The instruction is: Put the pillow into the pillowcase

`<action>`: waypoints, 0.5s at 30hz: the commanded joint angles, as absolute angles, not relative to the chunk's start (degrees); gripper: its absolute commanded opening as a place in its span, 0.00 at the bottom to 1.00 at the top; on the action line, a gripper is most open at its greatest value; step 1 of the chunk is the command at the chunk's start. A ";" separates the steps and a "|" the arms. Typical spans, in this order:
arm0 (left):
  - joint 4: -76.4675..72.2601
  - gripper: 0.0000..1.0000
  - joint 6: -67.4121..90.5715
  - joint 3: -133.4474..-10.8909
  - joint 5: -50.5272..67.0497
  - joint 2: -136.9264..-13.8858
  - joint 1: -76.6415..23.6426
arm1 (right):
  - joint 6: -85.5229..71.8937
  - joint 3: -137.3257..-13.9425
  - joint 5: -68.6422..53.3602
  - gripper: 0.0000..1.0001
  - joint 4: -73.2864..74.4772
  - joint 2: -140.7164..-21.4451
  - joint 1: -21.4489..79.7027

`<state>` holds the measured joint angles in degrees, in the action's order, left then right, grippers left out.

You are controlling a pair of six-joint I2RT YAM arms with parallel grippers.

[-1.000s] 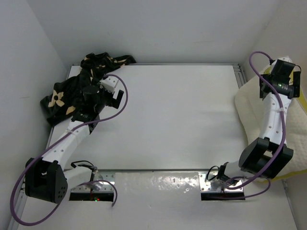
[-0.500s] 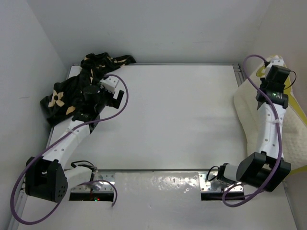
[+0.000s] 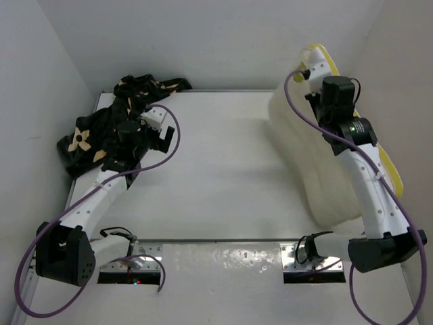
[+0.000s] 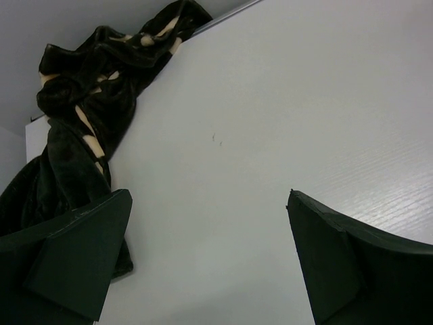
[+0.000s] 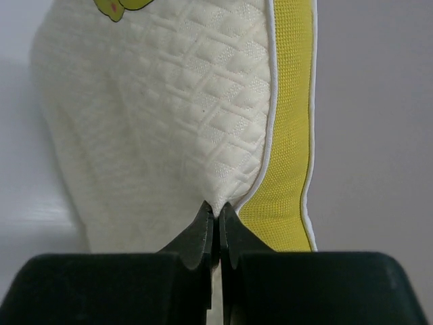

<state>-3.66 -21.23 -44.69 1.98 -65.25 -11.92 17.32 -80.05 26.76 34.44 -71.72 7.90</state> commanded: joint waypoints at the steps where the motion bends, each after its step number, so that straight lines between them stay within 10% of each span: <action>1: -6.42 1.00 -19.51 -45.53 0.97 -63.46 -12.39 | 15.64 -91.29 25.84 0.00 27.51 -73.72 15.62; 15: -6.68 1.00 -18.11 -43.24 -2.63 -59.86 -11.34 | -12.37 -106.36 7.48 0.00 18.72 -88.32 23.03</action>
